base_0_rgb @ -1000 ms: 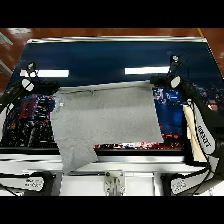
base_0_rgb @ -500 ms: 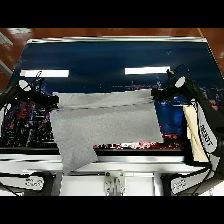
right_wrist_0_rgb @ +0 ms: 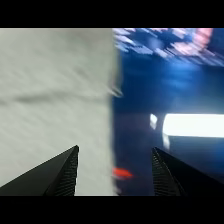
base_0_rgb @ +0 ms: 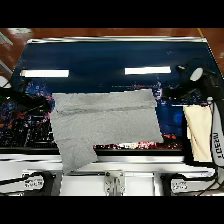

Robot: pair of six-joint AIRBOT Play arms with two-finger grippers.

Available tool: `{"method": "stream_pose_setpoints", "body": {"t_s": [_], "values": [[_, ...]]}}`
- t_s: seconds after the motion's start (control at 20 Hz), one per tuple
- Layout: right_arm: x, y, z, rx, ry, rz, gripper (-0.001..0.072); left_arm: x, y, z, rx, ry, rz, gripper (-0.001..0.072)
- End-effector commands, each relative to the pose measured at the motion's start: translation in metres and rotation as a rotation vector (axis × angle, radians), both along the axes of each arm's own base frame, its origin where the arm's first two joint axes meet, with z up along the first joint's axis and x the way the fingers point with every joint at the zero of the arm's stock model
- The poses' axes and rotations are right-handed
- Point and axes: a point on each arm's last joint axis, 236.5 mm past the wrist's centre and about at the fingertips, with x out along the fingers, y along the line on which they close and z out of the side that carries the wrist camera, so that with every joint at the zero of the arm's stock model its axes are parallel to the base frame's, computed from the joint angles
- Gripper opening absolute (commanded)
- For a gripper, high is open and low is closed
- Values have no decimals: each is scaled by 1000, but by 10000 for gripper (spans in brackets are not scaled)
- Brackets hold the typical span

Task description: Fold the shirts.

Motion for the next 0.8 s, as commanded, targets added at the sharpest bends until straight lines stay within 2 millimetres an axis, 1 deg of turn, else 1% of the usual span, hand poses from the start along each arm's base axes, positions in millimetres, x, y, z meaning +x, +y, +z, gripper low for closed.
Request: {"method": "stream_pose_setpoints", "body": {"t_s": [0.0,0.05,0.15,0.25,0.3,0.4,0.5,0.6,0.65,0.75], "values": [[-60,-60,24,-63,129,-68,573,-62,5,23,-131,19,70,593],[-69,-63,26,-11,138,-99,573,-84,1,15,-190,51,104,594],[-83,-71,27,56,145,-149,573,-128,-5,-16,-252,138,162,594],[-90,-80,26,63,148,-184,573,-154,-16,-43,-294,203,190,594],[-91,-83,26,64,148,-192,573,-160,-20,-54,-296,215,201,594],[-89,-83,26,61,141,-193,573,-163,-26,-74,-280,211,216,587],[-87,-84,26,60,135,-199,572,-169,-36,-88,-274,232,198,587],[-87,-86,25,52,133,-204,572,-172,-46,-98,-273,263,162,587],[-87,-86,25,53,134,-204,572,-171,-51,-101,-278,271,148,587],[-87,-86,25,54,137,-211,573,-159,-64,-105,-310,250,156,587]]}}
